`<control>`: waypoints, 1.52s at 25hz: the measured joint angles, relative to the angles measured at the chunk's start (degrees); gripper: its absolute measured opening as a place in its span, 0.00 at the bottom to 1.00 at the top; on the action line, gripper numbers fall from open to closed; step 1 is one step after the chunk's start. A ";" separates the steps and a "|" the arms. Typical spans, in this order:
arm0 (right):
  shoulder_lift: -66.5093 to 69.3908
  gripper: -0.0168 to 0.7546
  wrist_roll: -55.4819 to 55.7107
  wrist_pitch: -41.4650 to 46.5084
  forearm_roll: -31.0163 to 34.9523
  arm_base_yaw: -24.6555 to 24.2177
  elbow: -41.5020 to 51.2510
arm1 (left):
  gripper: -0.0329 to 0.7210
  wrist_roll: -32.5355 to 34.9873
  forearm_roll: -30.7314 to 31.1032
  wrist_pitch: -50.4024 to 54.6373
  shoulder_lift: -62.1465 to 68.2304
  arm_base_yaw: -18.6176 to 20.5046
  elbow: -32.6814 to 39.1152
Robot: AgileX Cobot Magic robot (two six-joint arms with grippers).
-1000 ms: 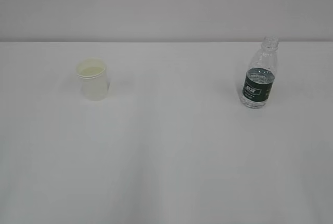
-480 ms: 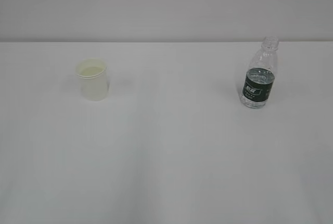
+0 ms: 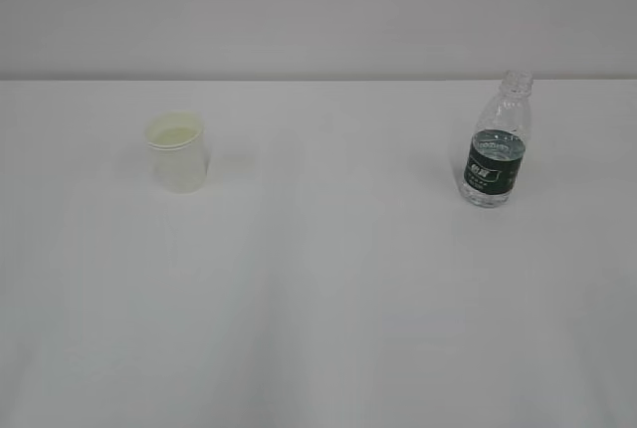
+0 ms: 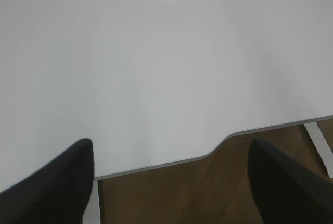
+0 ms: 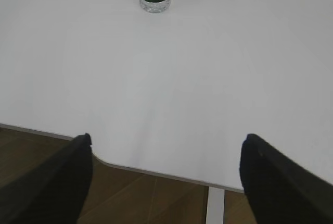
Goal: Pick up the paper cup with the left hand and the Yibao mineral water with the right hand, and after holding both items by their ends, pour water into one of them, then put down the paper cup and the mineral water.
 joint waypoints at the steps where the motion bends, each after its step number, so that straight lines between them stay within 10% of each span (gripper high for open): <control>1: 0.00 0.90 0.00 0.00 0.00 0.00 0.00 | 0.96 0.00 0.00 0.00 0.00 0.00 0.00; 38: 0.00 0.75 8.49 0.00 -5.74 0.00 0.00 | 0.84 0.00 0.10 -0.09 0.00 0.00 0.04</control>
